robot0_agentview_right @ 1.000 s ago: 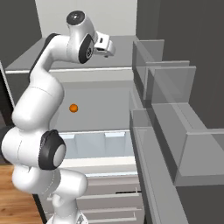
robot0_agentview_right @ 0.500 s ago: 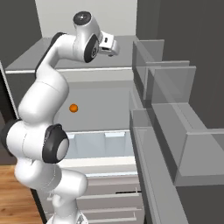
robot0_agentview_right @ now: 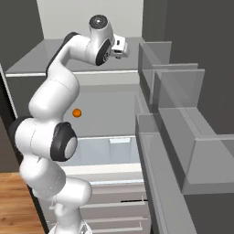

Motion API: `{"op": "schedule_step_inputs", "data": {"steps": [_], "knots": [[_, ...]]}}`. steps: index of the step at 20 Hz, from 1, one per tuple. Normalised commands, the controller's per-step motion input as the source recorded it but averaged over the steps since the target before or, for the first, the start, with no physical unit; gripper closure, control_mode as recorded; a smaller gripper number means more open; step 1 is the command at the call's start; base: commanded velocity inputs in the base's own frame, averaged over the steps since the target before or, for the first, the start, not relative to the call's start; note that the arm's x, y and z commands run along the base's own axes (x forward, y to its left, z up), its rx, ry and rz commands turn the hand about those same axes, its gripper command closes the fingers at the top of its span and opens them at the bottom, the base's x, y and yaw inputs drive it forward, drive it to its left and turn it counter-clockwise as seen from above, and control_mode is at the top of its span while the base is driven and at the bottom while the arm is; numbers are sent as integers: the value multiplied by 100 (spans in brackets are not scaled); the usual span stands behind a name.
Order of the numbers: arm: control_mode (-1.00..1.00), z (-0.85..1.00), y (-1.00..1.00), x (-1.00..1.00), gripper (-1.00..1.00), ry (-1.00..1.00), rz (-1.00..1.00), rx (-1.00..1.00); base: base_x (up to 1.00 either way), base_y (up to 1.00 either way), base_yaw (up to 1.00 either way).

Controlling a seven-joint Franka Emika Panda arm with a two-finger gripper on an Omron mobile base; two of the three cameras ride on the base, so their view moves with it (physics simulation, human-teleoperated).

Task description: Retrieve the banana and tangerine from the fridge and place them into the bowl on the dining table.

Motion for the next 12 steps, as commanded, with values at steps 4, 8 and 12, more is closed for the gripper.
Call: {"op": "schedule_step_inputs", "data": {"steps": [4, 8, 12], "knots": [[-100, -1, -8, 42, -100, 0, 8, 0, 0, 0, 0], [-100, 0, -5, 50, -100, 0, 7, 0, 0, 0, 0], [-100, -4, -7, 51, -100, 0, 7, 0, 0, 0, 0]]}}
